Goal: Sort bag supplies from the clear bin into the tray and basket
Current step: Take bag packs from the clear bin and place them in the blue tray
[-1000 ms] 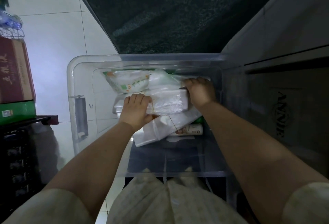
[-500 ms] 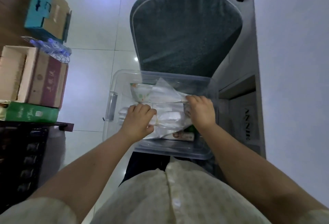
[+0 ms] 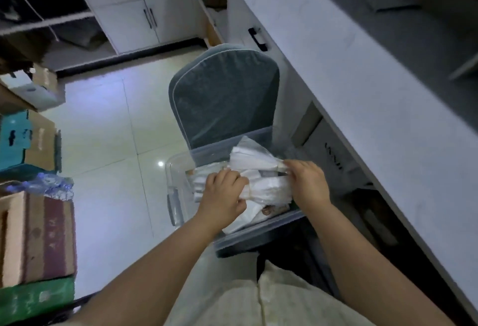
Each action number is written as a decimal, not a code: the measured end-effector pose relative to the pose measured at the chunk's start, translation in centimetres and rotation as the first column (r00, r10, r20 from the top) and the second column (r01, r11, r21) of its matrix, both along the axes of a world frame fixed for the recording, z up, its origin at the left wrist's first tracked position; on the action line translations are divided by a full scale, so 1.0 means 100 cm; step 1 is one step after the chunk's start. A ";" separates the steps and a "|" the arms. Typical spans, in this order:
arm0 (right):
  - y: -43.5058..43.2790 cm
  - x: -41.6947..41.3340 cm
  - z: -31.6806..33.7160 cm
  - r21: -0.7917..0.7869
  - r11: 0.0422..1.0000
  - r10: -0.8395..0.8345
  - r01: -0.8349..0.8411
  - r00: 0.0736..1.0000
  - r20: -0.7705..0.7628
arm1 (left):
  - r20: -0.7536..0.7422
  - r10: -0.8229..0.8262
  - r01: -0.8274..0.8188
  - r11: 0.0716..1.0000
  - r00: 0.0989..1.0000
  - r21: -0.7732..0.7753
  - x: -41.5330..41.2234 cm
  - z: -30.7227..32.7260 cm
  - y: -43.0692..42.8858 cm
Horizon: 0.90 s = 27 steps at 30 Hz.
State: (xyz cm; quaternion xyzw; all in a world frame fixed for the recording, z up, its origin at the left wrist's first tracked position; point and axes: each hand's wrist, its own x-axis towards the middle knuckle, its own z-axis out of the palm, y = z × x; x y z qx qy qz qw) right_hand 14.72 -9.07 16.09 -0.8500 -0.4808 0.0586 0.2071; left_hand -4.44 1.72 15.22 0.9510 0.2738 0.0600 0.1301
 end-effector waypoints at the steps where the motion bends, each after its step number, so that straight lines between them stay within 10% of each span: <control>1: -0.012 -0.007 0.003 0.016 0.998 -0.063 0.063 0.998 0.017 | 0.008 -0.056 0.056 0.998 0.998 0.005 -0.002 0.002 -0.003; 13: -0.217 -0.043 0.066 0.114 0.866 -0.500 0.487 0.833 0.238 | 0.151 -0.636 0.631 0.771 0.757 0.089 0.062 0.037 -0.112; 27: -0.548 -0.154 0.148 0.380 0.391 -0.899 0.838 0.259 0.353 | 0.287 -0.942 0.946 0.241 0.174 0.219 0.096 0.129 -0.440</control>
